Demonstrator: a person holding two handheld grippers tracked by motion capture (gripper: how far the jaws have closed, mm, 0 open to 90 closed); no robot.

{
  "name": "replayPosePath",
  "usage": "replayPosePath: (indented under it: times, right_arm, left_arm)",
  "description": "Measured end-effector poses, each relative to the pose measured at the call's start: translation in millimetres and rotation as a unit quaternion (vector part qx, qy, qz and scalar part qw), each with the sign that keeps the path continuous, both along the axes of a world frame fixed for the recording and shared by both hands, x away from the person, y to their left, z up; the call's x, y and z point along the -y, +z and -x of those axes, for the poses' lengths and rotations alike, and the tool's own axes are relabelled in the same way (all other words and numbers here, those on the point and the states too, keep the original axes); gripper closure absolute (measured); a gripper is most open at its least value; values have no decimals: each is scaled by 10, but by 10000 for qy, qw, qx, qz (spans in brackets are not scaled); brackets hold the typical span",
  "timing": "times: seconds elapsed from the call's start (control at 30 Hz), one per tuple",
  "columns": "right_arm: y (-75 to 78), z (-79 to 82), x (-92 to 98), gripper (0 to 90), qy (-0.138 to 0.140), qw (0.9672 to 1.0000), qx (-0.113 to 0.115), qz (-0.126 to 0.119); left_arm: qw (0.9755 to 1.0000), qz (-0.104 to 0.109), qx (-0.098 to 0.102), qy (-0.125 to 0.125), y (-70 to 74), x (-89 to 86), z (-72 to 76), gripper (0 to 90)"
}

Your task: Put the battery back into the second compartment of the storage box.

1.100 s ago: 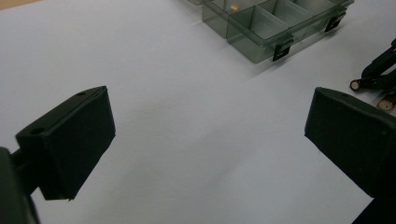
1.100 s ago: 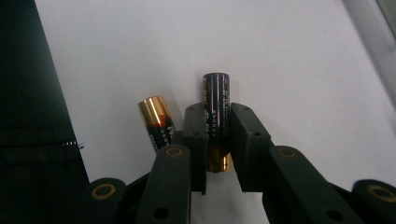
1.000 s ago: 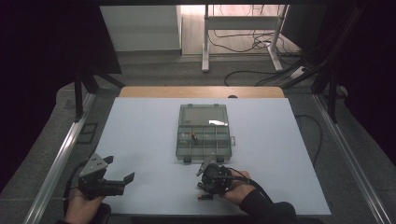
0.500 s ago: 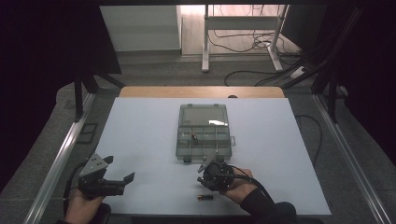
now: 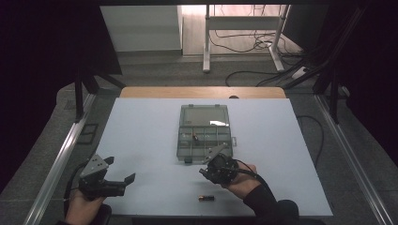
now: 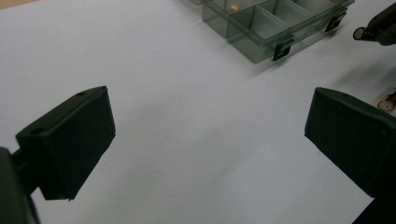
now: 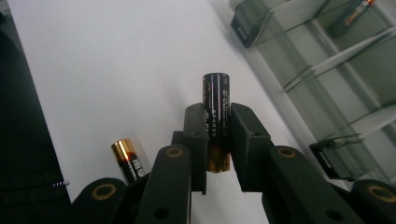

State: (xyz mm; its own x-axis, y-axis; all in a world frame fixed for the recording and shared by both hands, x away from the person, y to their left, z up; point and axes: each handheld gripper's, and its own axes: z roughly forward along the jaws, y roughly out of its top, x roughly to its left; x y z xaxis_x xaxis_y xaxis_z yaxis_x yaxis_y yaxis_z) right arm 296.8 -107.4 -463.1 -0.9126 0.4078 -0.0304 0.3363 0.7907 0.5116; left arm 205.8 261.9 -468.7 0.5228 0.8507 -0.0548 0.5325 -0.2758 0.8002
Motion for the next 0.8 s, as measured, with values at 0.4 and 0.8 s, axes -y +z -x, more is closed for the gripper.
replayPosePath:
  times: [0.4,0.8]
  right_arm:
    - [109,-170,35,766,-275,9991,-69,-325]
    - [167,-375,14,766,-534,9972,-46,-530]
  left_arm:
    - [10000,-27,-4,5,-1,9,-2,22]
    - [10000,-21,-7,9,-2,7,-3,22]
